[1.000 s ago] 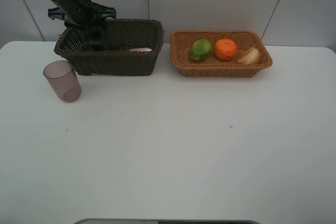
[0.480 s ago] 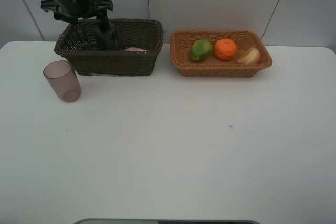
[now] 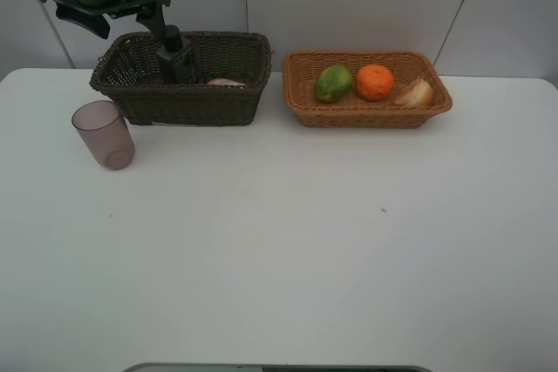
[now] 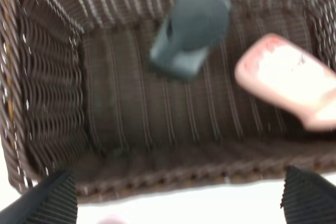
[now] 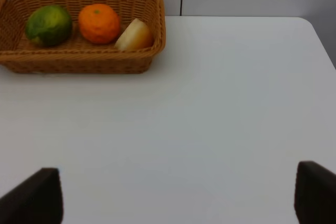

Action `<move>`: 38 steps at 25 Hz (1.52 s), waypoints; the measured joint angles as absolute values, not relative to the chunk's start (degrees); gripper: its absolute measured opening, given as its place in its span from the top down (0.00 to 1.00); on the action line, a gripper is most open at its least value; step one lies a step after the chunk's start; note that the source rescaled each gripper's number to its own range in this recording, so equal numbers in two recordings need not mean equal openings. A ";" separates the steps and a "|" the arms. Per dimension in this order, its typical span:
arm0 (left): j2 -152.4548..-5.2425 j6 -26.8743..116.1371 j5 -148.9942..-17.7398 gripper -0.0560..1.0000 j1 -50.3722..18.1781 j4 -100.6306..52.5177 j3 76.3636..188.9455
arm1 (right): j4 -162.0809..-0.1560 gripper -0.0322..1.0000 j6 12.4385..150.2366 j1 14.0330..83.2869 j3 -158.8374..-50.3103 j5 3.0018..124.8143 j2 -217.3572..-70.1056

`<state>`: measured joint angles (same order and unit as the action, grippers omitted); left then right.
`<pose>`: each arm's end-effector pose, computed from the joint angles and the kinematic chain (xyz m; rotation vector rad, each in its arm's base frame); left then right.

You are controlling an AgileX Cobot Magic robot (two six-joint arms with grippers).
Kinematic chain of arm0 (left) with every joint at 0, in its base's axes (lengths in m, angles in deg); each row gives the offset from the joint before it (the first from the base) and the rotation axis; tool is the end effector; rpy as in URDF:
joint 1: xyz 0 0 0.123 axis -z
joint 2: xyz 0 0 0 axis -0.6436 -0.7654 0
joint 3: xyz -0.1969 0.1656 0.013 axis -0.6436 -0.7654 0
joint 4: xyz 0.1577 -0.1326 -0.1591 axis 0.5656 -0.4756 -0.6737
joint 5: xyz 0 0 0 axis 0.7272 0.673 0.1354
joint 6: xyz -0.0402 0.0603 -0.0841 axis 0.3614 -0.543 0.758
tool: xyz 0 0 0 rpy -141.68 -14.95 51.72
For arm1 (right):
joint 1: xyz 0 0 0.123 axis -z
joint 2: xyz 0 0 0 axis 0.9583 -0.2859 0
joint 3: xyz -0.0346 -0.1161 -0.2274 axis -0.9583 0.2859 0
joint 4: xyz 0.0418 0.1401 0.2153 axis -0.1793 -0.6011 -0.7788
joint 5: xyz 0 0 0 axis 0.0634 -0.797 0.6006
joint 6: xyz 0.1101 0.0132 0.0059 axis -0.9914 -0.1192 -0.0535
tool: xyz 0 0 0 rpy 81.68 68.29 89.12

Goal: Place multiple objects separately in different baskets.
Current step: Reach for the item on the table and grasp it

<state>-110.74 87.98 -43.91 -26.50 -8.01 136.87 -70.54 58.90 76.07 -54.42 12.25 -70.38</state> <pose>0.4037 -0.0939 0.2112 0.1285 2.6088 -0.0904 0.0447 -0.0067 0.2795 0.0426 2.0181 -0.0902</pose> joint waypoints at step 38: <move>-110.87 76.28 -37.91 0.00 -26.35 -6.02 123.19 | -70.54 0.12 58.90 76.07 -54.42 12.25 -70.38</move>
<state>-110.87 76.28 -37.91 -26.35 -6.02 123.19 -70.54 58.90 76.07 -54.42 12.25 -70.38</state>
